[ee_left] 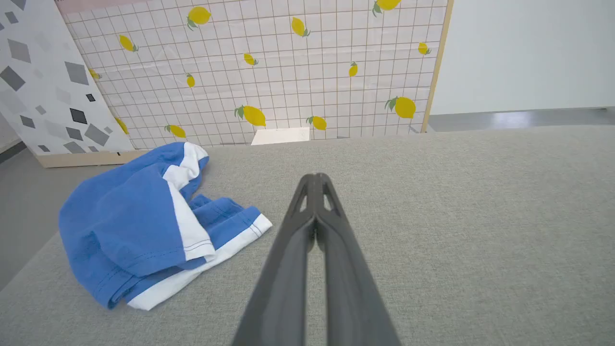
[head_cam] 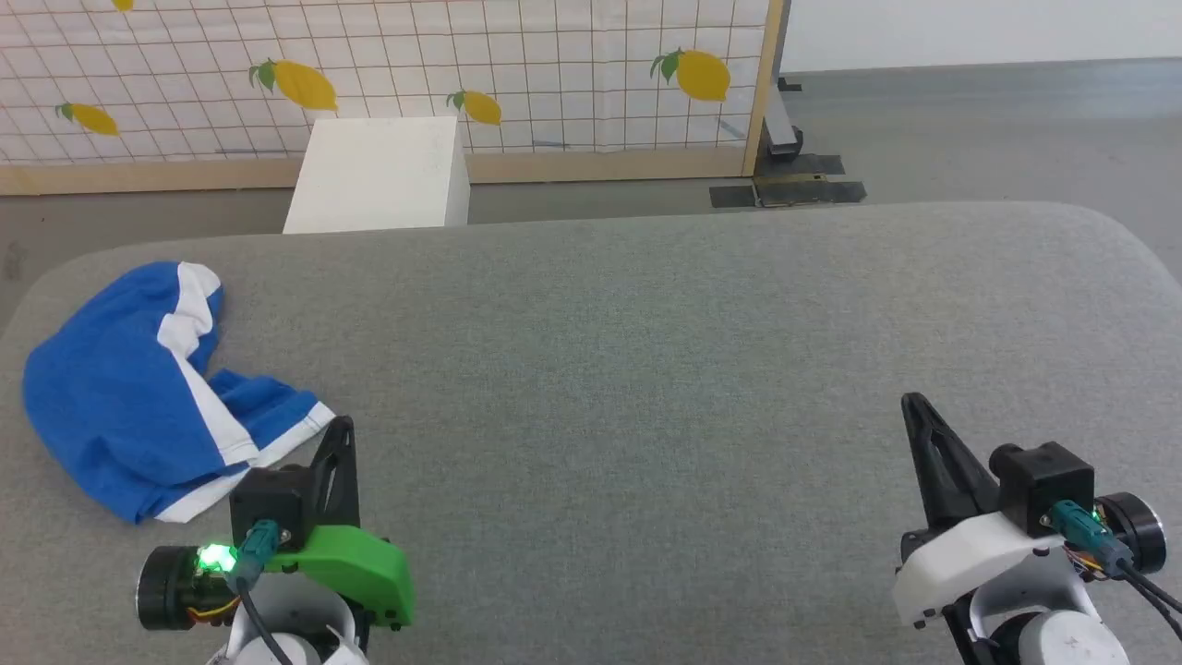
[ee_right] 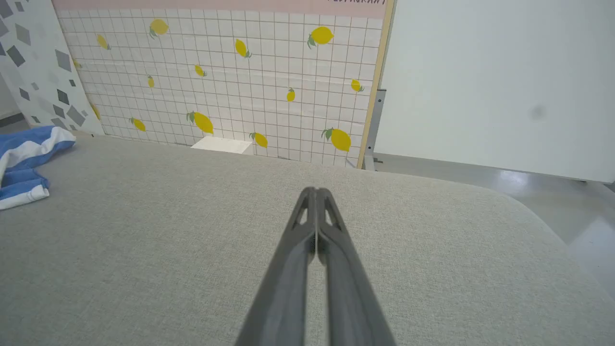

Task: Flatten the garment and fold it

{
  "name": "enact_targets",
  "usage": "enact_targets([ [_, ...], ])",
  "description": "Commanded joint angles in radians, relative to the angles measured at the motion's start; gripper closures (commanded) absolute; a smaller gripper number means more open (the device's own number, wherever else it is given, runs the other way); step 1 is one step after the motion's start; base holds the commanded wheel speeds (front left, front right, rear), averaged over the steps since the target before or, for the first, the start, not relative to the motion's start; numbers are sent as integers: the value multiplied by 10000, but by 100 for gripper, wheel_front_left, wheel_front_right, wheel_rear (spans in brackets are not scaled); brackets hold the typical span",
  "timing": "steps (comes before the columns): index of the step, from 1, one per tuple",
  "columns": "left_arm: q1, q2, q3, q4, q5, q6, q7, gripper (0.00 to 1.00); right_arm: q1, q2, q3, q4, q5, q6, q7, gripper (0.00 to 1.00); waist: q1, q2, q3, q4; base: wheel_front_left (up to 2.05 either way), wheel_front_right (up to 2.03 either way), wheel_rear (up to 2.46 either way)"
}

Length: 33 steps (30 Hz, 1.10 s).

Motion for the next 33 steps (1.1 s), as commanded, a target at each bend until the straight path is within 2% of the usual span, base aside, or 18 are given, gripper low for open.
enact_targets([
  [1, 112, -45, 11, -26, 101, 66, 14, 100, 131, 3, -7, -49, -64, -15, 1, 100, 0, 0, 0, 0, 0, 0, 0],
  [33, 112, -45, 11, -26, 101, 66, 14, 100, 131, 3, -7, -49, -64, -15, 1, 100, 0, 0, 0, 0, 0, 0, 0],
])
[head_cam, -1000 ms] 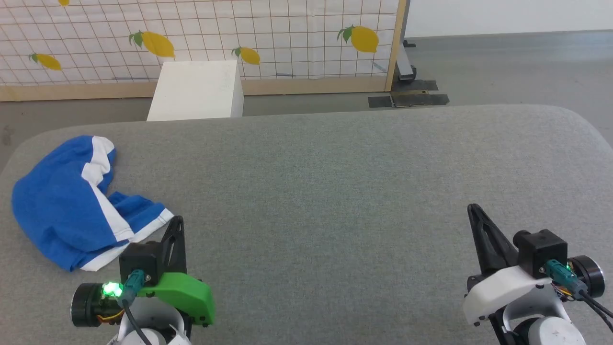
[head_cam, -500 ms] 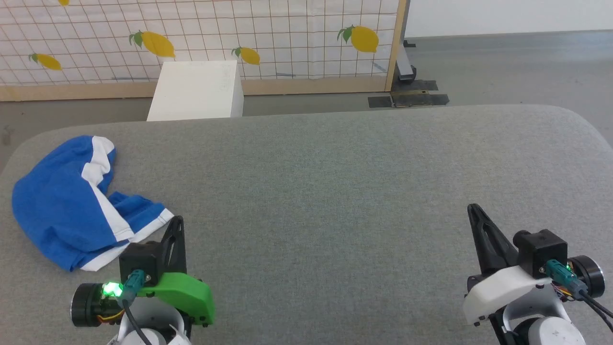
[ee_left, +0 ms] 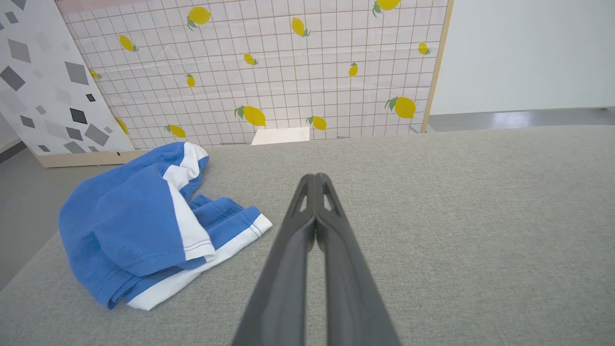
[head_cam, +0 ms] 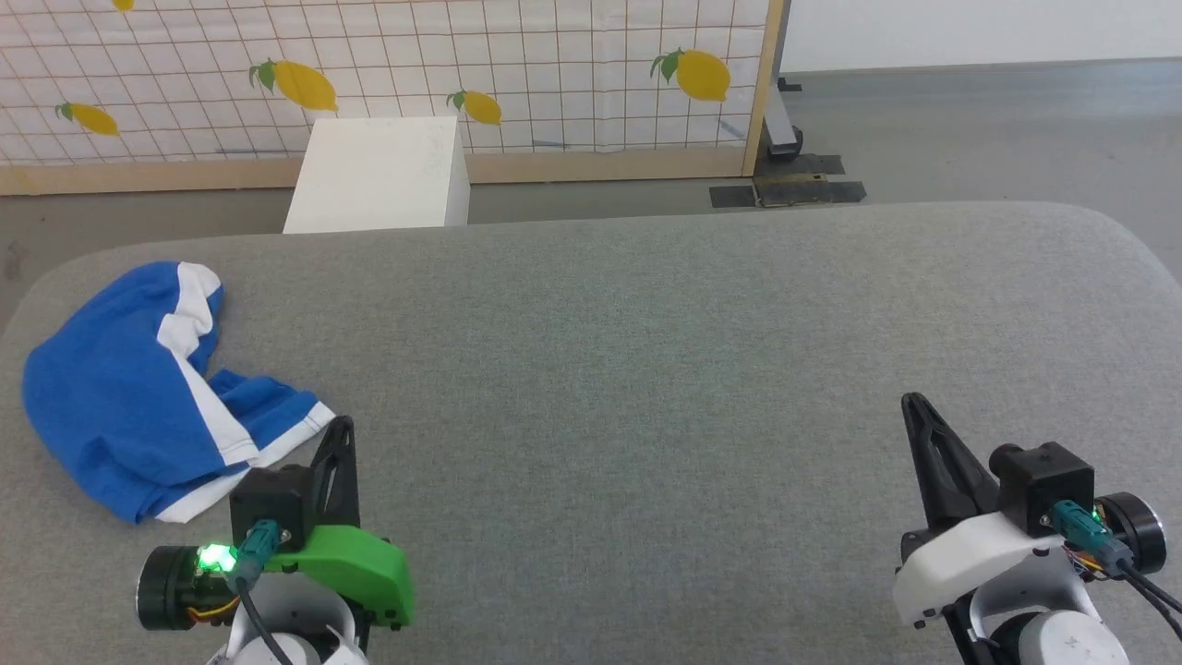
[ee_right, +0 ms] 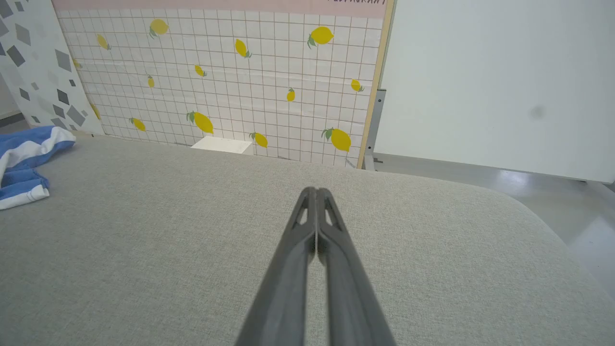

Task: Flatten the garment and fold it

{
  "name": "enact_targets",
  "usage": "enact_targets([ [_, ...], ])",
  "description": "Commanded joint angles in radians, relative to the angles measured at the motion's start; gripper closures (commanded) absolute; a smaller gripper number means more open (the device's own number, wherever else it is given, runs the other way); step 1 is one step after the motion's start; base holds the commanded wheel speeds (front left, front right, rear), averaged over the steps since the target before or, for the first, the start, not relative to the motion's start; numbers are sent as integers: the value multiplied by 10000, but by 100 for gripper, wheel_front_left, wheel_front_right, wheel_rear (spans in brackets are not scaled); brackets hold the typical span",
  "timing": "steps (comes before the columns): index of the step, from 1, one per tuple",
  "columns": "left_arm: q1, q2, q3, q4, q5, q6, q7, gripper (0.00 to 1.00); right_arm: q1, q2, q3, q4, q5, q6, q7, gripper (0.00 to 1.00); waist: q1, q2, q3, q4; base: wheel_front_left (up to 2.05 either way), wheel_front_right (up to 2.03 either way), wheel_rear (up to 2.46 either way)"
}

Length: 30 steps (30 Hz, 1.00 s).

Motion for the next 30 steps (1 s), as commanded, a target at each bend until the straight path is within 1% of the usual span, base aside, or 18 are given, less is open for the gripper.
enact_targets([
  [1, 112, -45, 11, -26, 103, 66, 14, 100, 131, 3, -7, -49, -64, -15, 1, 100, 0, 0, 0, 0, 0, 0, 0],
  [11, 112, -45, 11, -26, 103, 66, 14, 100, 131, 3, -7, -49, -64, -15, 1, 100, 0, 0, 0, 0, 0, 0, 0],
  [12, 0, 0, -1, 0, -1, 0, -1, 0, 1, 0, -1, 0, 2, 2, -1, 0, 0, 0, 0, 0, 0, 0, 0],
  [24, 35, 14, 14, 92, -118, -56, -197, 0, 10, 0, 37, 203, 225, 1, -198, 0, 0, 0, 7, 32, 0, 0, 0],
  [30, 74, 18, 75, 144, -192, -87, -343, 0, 23, 0, 76, 357, 408, 0, -345, 0, 0, 0, -3, 173, 0, 0, 0],
])
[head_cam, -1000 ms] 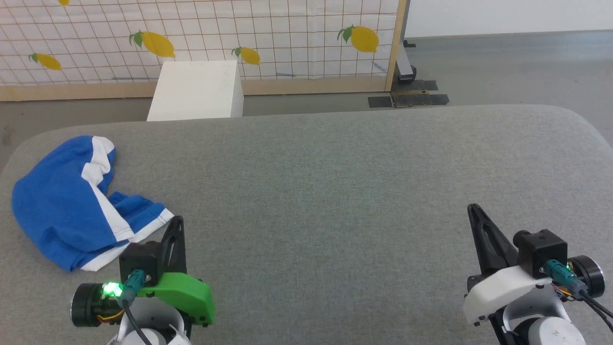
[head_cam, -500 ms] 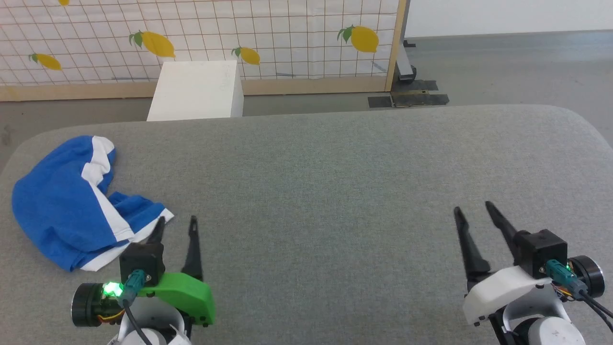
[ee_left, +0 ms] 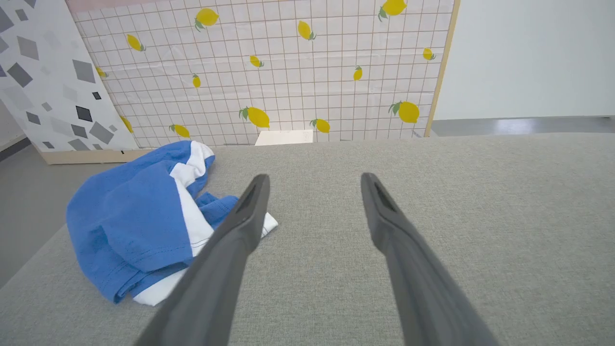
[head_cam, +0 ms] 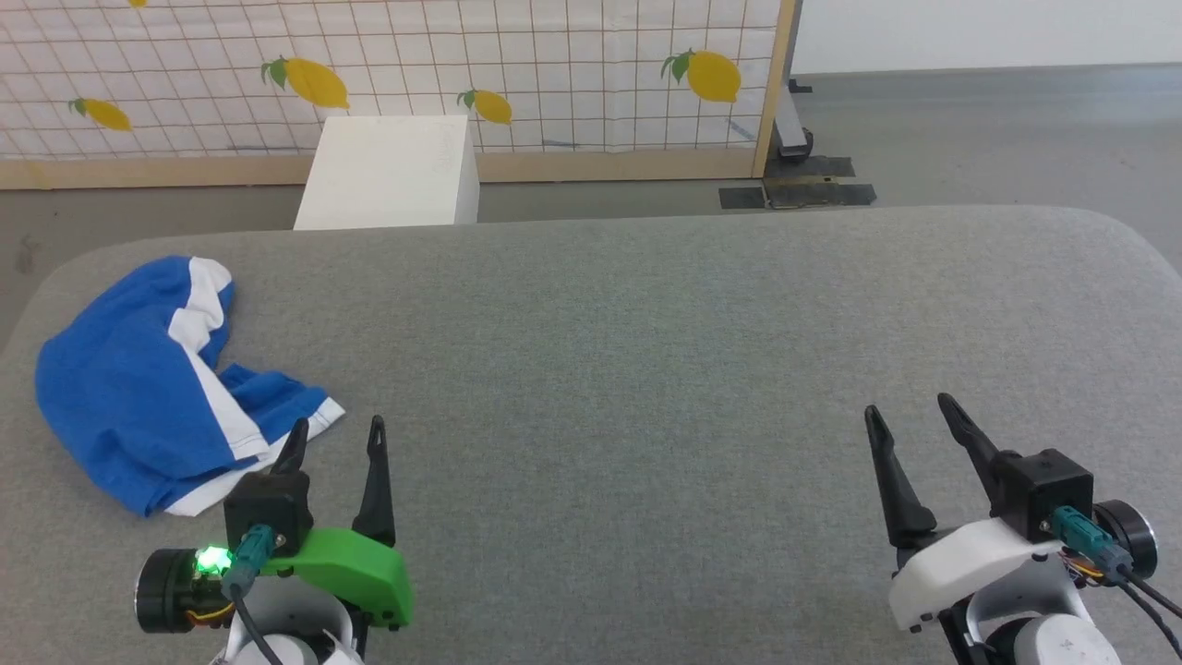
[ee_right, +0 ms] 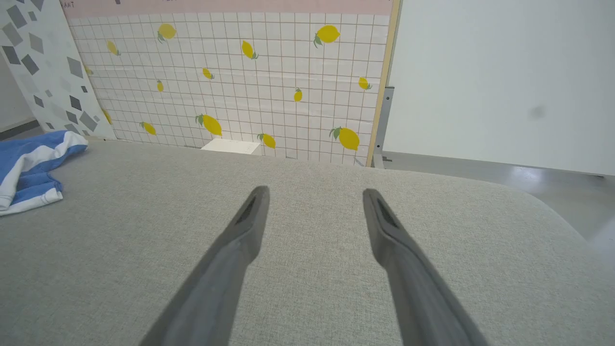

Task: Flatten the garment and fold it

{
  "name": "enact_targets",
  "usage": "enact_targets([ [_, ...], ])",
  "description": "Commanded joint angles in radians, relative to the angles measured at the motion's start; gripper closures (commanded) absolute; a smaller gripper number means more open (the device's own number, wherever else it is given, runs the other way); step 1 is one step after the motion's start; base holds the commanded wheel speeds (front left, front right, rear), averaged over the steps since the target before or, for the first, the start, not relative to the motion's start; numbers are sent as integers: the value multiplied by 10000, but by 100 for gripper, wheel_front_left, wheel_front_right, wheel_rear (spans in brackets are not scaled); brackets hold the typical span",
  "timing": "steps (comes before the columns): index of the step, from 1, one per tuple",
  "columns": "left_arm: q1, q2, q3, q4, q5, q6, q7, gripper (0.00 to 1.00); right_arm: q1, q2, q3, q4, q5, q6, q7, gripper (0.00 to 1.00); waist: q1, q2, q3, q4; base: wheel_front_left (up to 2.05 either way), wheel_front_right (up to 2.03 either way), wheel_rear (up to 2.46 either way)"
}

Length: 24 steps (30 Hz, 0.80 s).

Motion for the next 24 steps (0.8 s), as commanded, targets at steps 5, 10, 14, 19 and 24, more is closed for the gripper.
enact_targets([
  [5, 116, 17, 115, 55, -122, -76, -177, 0, 30, 1, 54, 161, 234, -3, -179, 0, 0, 0, -8, 233, 0, 0, 0],
  [10, 159, 21, 204, 94, -169, -96, -281, 0, 35, 1, 77, 273, 361, -4, -284, 0, 0, 0, -24, 503, 0, 0, 0],
  [14, 193, 20, 255, 115, -195, -112, -363, 0, 43, 1, 93, 359, 441, -4, -367, 0, 0, 0, -32, 748, 0, 0, 0],
  [19, 240, 17, 311, 156, -228, -131, -469, 0, 60, 1, 130, 471, 548, -5, -473, 0, 0, 0, -48, 1099, 0, 0, 0],
  [24, 288, 14, 366, 200, -263, -144, -569, 0, 71, 1, 176, 574, 634, -5, -573, 0, 0, 0, -58, 1445, 0, 0, 0],
])
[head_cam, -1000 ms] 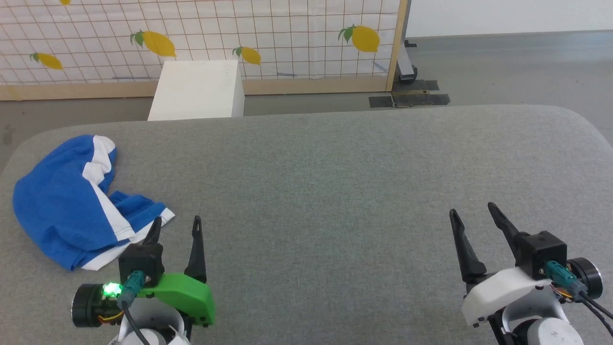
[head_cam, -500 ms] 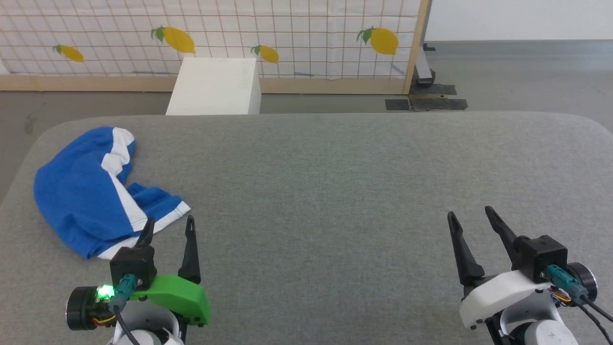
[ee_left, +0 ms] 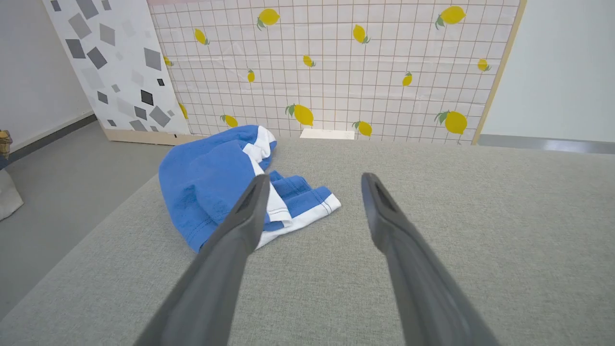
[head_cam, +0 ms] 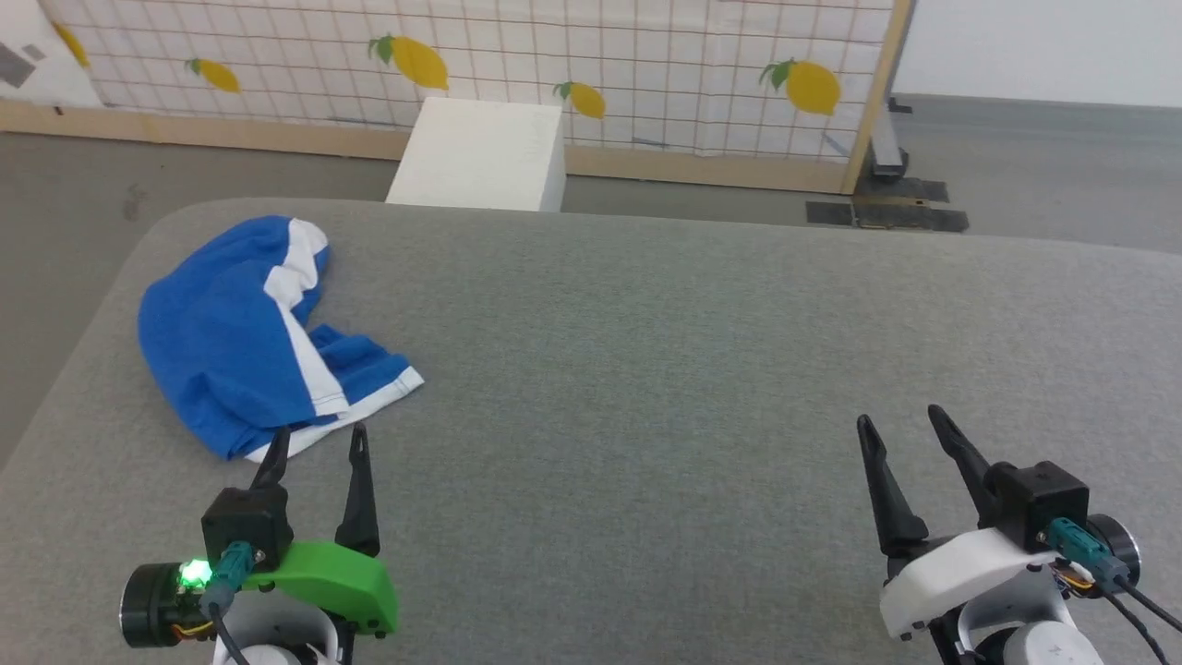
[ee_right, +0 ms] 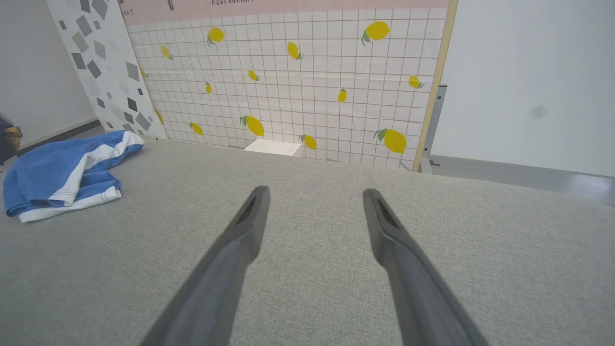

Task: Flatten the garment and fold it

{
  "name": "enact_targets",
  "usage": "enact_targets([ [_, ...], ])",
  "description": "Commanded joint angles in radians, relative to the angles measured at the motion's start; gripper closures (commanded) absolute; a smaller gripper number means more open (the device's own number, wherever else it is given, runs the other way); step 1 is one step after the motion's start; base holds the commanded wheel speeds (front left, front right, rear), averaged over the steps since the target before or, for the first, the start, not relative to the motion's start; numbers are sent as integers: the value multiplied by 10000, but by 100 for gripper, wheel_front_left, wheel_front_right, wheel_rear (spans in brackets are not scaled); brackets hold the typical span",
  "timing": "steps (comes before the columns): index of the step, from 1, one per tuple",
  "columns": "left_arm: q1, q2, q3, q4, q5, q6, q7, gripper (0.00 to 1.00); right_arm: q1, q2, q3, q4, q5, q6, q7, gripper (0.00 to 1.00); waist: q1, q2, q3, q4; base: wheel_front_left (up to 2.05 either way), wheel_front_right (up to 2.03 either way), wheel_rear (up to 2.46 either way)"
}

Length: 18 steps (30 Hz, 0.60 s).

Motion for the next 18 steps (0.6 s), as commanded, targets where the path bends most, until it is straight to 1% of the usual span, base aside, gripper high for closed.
enact_targets([
  [1, 164, 7, 63, 50, -108, -63, -103, 0, 71, 1, 25, 88, 118, -6, -138, 0, 0, 0, -17, 248, 0, 0, 0],
  [9, 258, 5, 168, 93, -146, -62, -266, 0, 107, 1, 87, 275, 272, -7, -302, 0, 0, 0, -123, 822, 0, 0, 0],
  [18, 366, 10, 319, 103, -178, -79, -448, 0, 92, 1, 226, 499, 414, -8, -485, 0, 0, 0, -169, 1321, 0, 0, 0],
])
